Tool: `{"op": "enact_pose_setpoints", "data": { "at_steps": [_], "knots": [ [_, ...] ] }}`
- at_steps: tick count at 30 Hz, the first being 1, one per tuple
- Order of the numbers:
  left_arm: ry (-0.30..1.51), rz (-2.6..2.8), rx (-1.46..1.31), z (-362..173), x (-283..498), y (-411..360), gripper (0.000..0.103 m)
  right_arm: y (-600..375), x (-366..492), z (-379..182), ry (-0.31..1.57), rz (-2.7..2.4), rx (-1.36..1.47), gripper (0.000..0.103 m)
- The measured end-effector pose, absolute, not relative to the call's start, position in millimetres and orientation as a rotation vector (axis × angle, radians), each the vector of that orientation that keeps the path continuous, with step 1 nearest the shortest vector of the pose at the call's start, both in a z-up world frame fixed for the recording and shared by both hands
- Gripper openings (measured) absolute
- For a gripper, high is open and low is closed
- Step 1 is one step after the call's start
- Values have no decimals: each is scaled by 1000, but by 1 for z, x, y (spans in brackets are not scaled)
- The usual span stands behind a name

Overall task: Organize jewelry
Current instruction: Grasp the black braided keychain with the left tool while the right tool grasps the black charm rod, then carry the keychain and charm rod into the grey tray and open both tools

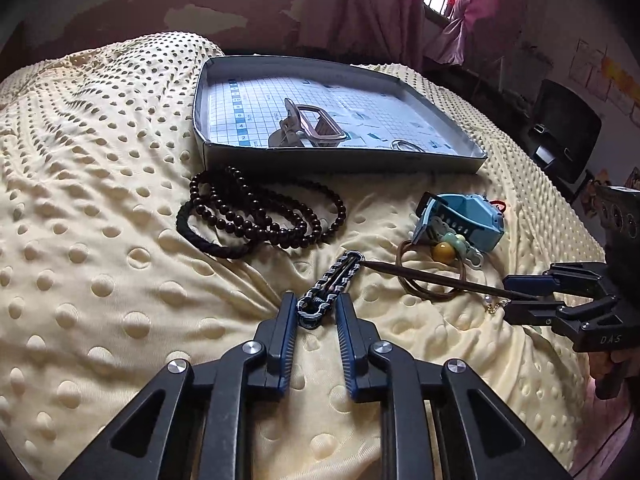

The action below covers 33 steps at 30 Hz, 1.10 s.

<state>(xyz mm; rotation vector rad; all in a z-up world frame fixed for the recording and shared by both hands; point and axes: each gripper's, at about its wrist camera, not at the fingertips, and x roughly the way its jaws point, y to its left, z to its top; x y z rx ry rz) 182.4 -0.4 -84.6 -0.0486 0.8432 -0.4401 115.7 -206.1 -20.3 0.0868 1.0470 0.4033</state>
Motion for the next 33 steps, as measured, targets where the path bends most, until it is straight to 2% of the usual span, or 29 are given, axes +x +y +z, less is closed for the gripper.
{"op": "enact_pose_setpoints", "data": {
  "at_steps": [15, 19, 25, 33],
  "knots": [
    [836, -394, 28, -82, 187, -14, 24, -205, 110, -23, 1029, 376, 114, 36],
    [822, -363, 43, -80, 183, -15, 16, -206, 105, -23, 1022, 380, 120, 36],
    [802, -314, 41, -75, 169, -16, 16, -208, 101, -21, 1011, 392, 125, 36],
    [788, -162, -115, -69, 128, 4, 16, -205, 94, -20, 1002, 416, 107, 36]
  ]
}}
